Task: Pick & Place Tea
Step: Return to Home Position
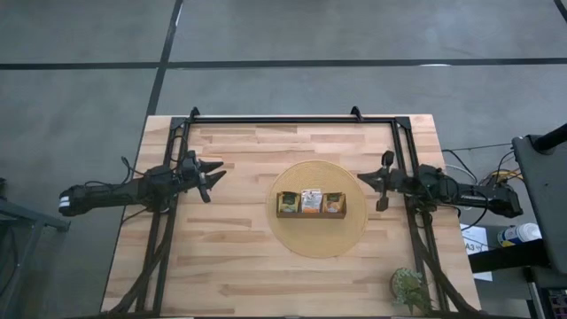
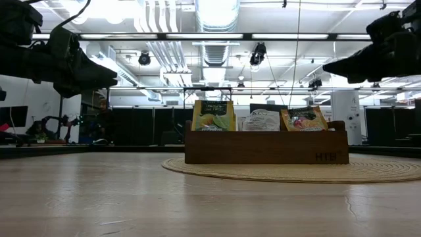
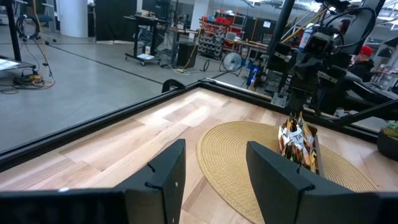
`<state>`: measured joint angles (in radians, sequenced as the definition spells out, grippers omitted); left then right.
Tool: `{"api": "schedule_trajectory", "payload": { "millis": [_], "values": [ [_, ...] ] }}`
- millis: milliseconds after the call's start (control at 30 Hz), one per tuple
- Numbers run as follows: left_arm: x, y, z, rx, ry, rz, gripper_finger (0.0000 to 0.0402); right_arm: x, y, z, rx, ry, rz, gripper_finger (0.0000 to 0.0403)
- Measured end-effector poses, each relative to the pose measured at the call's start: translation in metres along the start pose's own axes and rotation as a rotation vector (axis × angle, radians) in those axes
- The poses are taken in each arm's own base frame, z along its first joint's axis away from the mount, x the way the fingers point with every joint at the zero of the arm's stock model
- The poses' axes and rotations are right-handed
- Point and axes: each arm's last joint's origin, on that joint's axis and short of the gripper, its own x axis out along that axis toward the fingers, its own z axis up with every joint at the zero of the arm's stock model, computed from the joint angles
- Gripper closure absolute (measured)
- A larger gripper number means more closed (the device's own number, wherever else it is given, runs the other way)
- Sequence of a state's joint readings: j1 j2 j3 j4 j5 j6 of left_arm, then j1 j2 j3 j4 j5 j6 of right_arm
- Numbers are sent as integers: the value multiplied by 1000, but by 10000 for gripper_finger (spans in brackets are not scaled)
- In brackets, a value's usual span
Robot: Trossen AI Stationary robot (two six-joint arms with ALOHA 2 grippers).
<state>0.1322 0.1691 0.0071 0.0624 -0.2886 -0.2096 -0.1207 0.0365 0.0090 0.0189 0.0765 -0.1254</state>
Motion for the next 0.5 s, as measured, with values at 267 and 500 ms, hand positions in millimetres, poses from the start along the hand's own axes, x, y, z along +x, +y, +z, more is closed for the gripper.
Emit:
{"api": "schedule_trajectory", "payload": {
  "millis": [267, 500],
  "values": [
    [0, 0, 0, 0, 0, 0, 239, 2, 0, -2, 41, 28, 0, 394],
    [0, 0, 0, 0, 1, 1, 239, 2, 0, -2, 42, 31, 0, 394]
  ]
}}
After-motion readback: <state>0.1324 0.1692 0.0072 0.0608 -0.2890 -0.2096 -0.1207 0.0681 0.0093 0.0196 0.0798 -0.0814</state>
